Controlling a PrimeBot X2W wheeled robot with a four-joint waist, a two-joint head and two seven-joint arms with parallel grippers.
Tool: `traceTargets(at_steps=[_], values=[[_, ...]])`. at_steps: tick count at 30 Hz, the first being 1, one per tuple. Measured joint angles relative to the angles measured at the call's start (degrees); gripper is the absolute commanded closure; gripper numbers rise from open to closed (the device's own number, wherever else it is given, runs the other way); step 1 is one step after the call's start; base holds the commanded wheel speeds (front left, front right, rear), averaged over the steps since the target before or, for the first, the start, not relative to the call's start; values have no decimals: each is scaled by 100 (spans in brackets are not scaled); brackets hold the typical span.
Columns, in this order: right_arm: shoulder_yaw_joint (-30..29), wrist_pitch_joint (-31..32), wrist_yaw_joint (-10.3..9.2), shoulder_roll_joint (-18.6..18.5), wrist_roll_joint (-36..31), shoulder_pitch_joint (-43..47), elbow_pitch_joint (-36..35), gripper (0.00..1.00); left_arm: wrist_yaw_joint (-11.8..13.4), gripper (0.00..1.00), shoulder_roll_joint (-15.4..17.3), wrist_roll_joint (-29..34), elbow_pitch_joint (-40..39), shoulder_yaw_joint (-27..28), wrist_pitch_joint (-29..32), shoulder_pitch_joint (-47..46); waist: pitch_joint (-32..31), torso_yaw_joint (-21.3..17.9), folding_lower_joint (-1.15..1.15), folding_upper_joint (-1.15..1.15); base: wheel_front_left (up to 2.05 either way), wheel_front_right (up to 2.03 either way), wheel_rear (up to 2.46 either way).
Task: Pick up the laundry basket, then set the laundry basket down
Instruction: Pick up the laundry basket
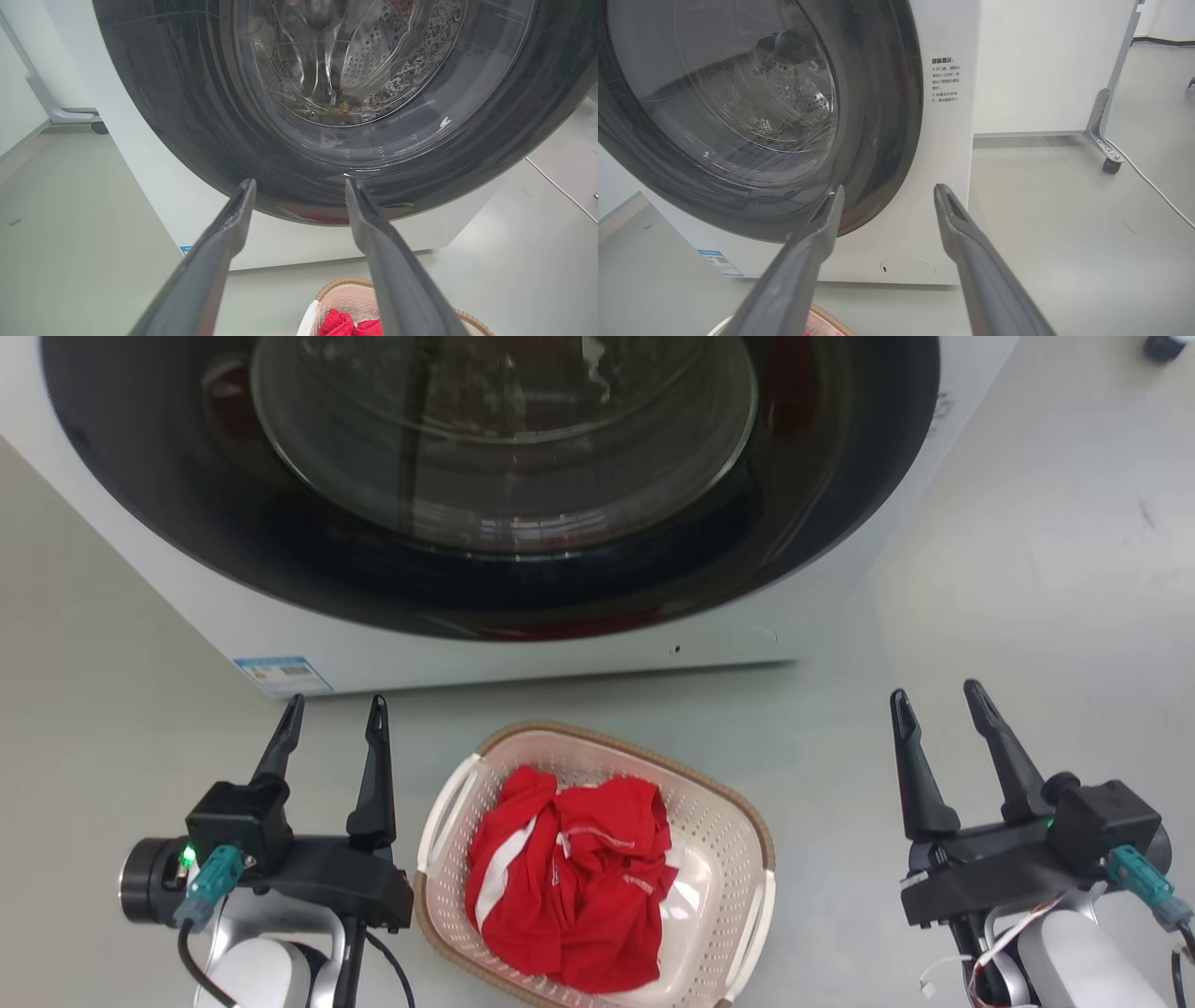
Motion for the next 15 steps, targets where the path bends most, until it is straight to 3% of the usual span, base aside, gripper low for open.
traceTargets(at_steps=[15], values=[[-20,-40,42,52,-59,-602,-136,0,-63,0,-44,-54,386,-91,321,-523,1258,-58,0,0,0,0,0]])
